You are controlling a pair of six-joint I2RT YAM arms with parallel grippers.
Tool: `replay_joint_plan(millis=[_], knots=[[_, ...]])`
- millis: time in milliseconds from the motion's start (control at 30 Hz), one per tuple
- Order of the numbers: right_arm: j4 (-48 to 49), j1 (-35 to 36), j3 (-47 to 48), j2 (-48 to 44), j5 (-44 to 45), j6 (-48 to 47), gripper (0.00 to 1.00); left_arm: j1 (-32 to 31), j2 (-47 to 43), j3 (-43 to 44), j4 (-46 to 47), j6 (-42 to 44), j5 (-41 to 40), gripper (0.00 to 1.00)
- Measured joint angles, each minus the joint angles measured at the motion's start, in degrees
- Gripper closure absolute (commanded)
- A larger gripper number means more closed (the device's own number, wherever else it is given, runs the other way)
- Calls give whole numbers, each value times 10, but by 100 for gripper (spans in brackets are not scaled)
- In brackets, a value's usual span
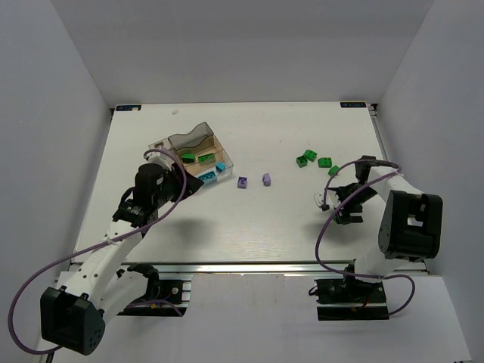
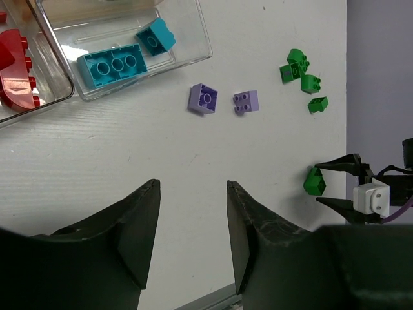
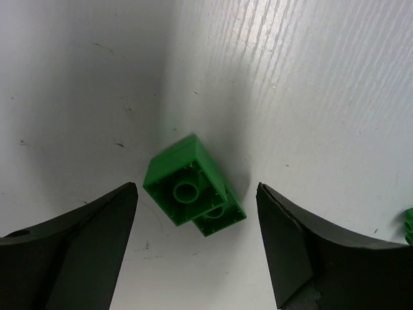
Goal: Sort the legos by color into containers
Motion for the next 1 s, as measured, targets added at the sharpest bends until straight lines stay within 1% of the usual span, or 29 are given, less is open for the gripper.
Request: replay_joint_plan(millis=[33,200,233,333,367,433,467,500,600,700,800,867,933,1000], knots=[[5,0,0,2,2,0,23,0,0,-1,1,-1,0,44],[12,0,5,12,7,-1,43,0,3,-4,2,-2,0,44],[9,0,11,15,6,-1,54,0,6,-4,4,-2,0,44],[0,0,32,21,-2,-2,73,0,15,-4,6,-2,0,44],[-5,0,40,21,-7,0,82,0,19,-4,5,-2,0,44],[-18,0,53,21,-20,-2,90,0,26,-4,6,-2,1,44],[-28,1,61,21,-29,-2,92,0,28,-4,6,-2,2,44],[-41,2,70,21,-42,-2,98,0,30,-4,7,-2,4,44],[-76,12,113,21,-91,-2,100,0,36,-4,19,-2,14,44],[-103,37,202,39,-162,55,100,-2,50,-3,47,-7,36,43],[-112,78,316,84,-251,175,100,-4,76,-2,96,-16,74,42],[-112,106,369,113,-309,261,100,-7,104,11,125,-21,105,40],[-94,138,397,133,-363,356,100,-12,137,34,152,-23,130,38],[-63,172,399,141,-405,461,100,-18,164,62,172,-22,144,37]])
